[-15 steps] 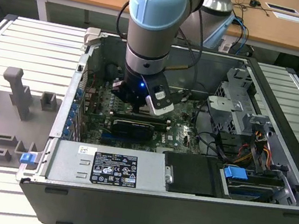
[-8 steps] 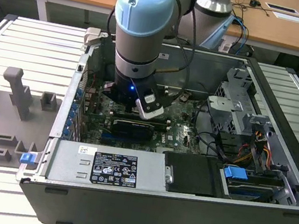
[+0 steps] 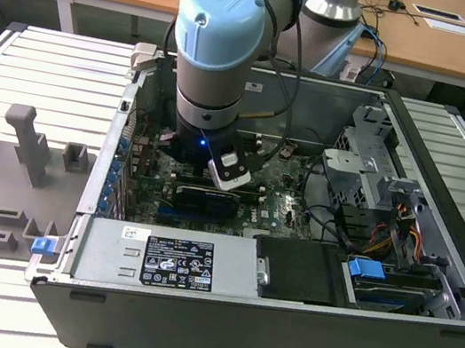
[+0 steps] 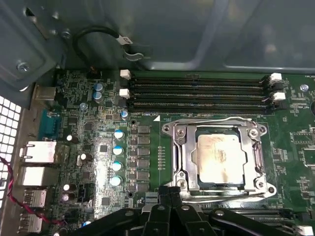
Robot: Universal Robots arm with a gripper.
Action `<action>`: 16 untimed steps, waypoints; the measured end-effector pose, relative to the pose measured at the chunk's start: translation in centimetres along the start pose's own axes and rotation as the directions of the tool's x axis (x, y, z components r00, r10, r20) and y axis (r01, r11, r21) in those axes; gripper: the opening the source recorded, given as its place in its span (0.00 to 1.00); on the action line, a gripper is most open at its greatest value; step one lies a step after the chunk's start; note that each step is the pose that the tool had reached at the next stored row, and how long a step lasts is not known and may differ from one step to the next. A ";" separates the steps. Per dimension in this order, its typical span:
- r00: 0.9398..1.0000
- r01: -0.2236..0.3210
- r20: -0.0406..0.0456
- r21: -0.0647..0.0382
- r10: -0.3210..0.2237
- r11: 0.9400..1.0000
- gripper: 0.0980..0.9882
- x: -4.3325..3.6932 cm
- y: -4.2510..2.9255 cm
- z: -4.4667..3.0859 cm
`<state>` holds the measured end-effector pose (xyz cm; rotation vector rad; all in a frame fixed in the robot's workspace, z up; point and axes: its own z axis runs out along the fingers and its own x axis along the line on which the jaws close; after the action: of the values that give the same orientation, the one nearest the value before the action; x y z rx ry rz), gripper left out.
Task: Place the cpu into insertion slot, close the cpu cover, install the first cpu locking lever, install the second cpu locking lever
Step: 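Install the second cpu locking lever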
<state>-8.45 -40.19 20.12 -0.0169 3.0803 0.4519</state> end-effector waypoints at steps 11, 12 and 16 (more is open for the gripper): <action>1.000 -0.001 0.000 -0.034 0.001 0.999 0.01 0.01 -0.06 0.24; 1.000 -0.001 0.001 -0.034 0.001 0.999 0.01 0.01 -0.04 0.16; 1.000 -0.001 0.001 -0.034 0.001 0.999 0.01 0.00 0.11 -0.31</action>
<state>-8.46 -40.17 20.45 -0.0162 3.0720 0.5040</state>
